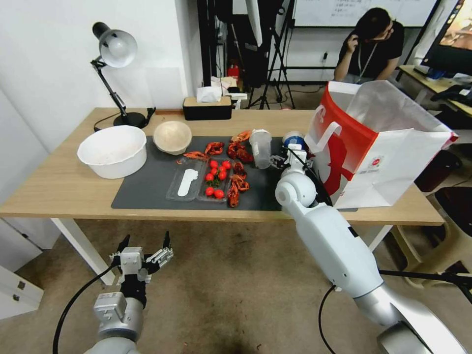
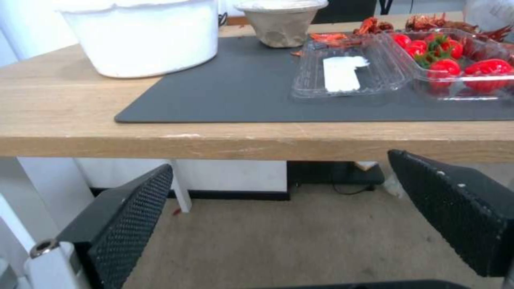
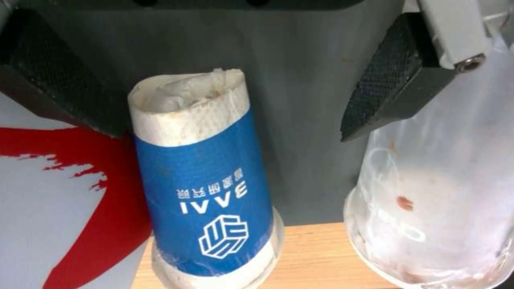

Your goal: Pick up the trash from the table and place it into the takeout bag.

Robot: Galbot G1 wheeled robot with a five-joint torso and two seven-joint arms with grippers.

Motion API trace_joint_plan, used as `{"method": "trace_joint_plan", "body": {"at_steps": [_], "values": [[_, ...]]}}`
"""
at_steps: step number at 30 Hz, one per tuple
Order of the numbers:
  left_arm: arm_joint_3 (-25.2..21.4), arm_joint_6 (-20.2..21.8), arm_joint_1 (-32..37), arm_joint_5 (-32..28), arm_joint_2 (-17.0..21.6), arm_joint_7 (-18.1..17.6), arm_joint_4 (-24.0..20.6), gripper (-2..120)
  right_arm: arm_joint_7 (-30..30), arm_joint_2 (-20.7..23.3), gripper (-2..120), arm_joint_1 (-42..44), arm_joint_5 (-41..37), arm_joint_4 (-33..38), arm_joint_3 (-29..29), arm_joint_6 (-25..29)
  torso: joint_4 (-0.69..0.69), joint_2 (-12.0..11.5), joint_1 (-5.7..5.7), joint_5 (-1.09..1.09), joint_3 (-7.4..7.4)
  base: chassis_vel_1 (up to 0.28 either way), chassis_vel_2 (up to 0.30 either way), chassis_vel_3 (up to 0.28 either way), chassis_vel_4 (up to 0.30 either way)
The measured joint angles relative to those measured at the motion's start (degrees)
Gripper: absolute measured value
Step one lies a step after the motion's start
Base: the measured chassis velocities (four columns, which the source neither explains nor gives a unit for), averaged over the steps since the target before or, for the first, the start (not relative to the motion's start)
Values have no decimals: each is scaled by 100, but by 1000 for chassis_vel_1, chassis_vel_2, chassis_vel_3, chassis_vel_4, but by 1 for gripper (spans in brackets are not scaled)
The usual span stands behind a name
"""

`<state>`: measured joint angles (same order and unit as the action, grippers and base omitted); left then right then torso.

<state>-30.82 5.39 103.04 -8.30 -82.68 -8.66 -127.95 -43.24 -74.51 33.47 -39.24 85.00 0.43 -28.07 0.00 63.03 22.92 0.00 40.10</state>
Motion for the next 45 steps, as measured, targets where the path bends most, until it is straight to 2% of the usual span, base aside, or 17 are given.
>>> {"method": "trace_joint_plan", "body": {"at_steps": [35, 45], "values": [[20, -35, 33, 22, -14, 3, -8, 100, 77, 15, 100, -102, -46, -268, 20, 0, 0, 0, 0, 0, 0, 0, 0, 0, 0], [28, -45, 24, 25, -11, 8, -1, 100, 238, -66, 100, -303, -46, -653, 23, 41, 0, -1, 0, 0, 1, 0, 0, 0, 0]]}}
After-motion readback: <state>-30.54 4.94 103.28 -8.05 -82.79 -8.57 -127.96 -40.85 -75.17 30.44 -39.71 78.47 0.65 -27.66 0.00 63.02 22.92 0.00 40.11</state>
